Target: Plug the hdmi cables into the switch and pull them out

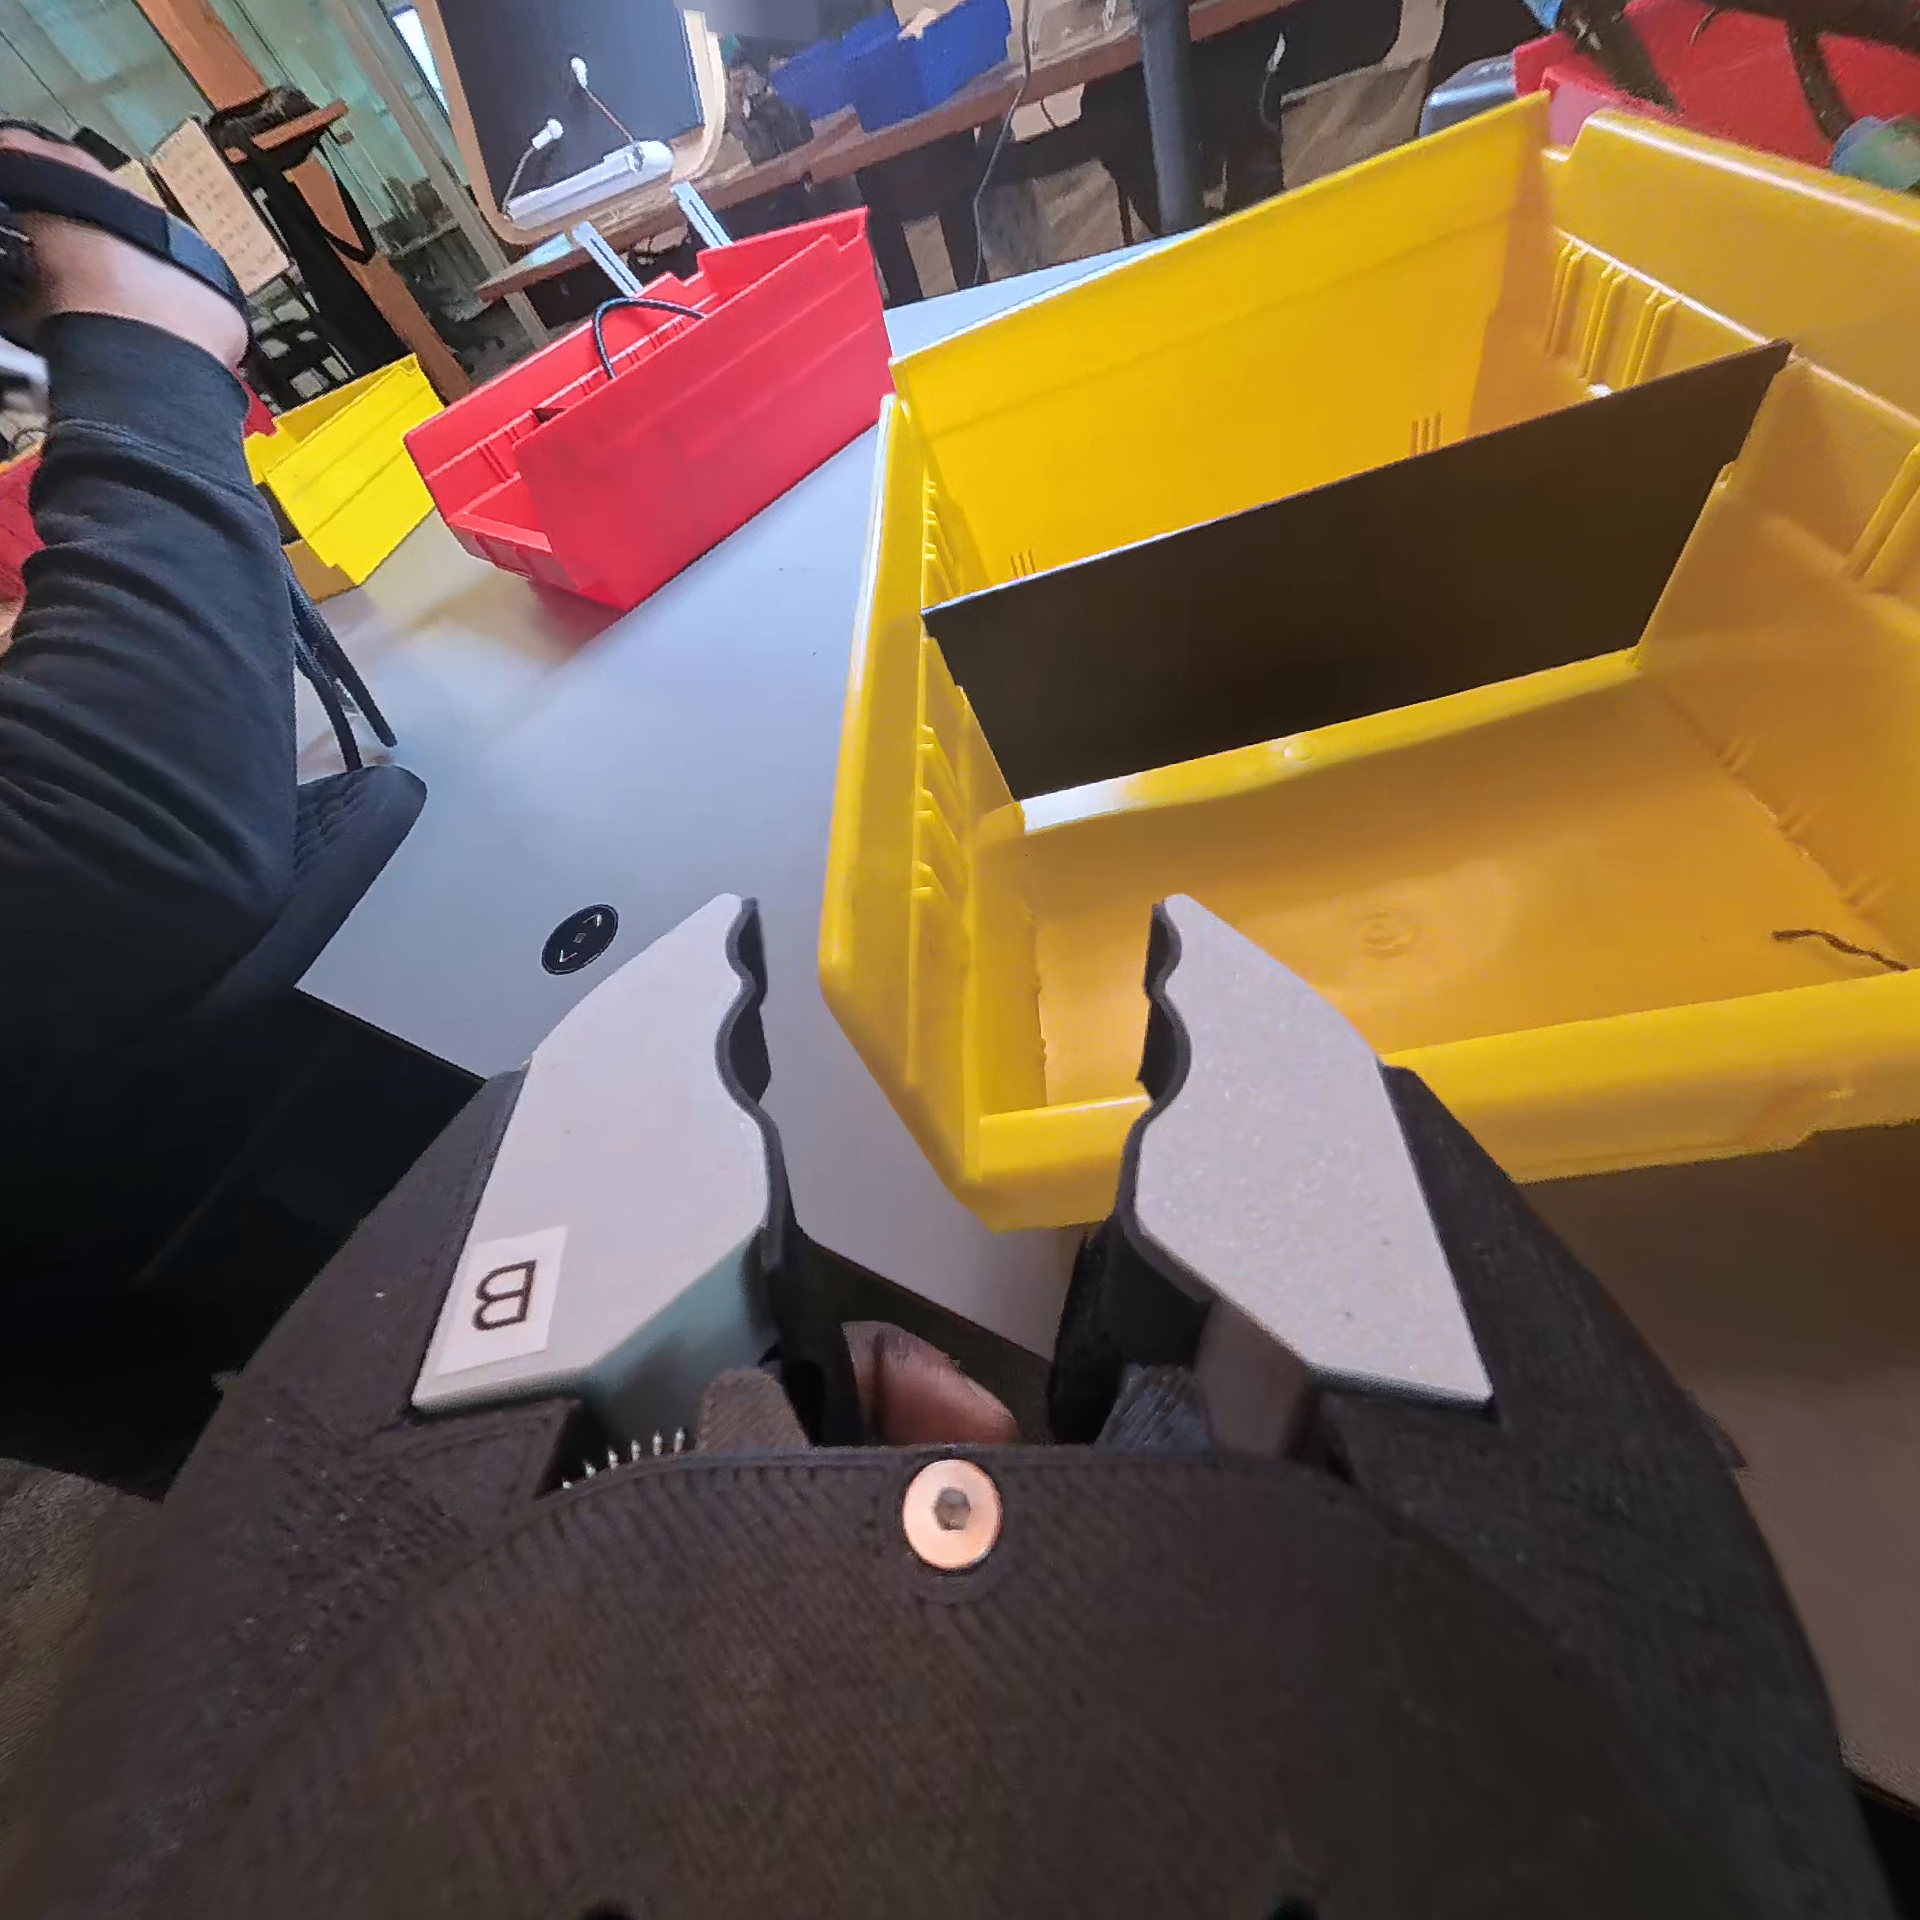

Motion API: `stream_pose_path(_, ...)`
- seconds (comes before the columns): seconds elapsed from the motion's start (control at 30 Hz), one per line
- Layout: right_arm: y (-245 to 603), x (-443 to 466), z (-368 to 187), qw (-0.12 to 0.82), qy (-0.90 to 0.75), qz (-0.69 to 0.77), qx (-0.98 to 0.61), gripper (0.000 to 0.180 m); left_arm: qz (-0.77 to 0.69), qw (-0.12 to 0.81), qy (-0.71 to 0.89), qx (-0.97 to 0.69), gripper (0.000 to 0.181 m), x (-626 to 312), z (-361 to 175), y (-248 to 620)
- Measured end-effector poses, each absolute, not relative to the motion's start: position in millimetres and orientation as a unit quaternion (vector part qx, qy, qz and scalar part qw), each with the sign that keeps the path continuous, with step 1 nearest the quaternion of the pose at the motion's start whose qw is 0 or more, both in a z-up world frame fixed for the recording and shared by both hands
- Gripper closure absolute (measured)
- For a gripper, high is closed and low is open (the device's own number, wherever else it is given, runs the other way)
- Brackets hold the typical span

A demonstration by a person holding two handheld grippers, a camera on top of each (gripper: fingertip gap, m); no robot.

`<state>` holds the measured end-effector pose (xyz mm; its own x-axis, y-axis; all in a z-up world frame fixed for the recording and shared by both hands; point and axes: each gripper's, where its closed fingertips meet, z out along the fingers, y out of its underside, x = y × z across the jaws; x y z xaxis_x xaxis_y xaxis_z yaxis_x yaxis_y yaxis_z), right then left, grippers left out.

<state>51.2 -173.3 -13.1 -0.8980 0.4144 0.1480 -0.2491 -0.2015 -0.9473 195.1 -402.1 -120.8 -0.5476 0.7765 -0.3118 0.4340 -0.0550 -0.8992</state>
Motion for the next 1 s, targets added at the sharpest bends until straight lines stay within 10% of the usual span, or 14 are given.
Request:
stream_pose_path(0.23, -235, 108, -113, 0.08, -0.746, 0.658, -0.063, 0.085, 0.558, 0.241, -0.681, -0.409, 0.101, 191, -135, -417)
stream_pose_path(0.37, -241, 111, -121, 0.131, -0.765, 0.63, -0.039, 0.119, 0.543, 0.328, -0.672, -0.381, 0.102, 183, -142, -418)
stream_pose_path(0.6, -259, 107, -153, 0.08, -0.839, 0.536, -0.052, 0.142, 0.52, 0.447, -0.641, -0.344, 0.15, 174, -143, -410)
stream_pose_path(0.67, -261, 98, -151, 0.099, -0.838, 0.533, -0.063, 0.157, 0.549, 0.41, -0.643, -0.343, 0.172, 184, -139, -418)
stream_pose_path(1.0, -266, 116, -65, 0.252, -0.72, 0.644, 0.054, 0.166, 0.693, 0.413, -0.536, -0.25, 0.174, 244, -31, -393)
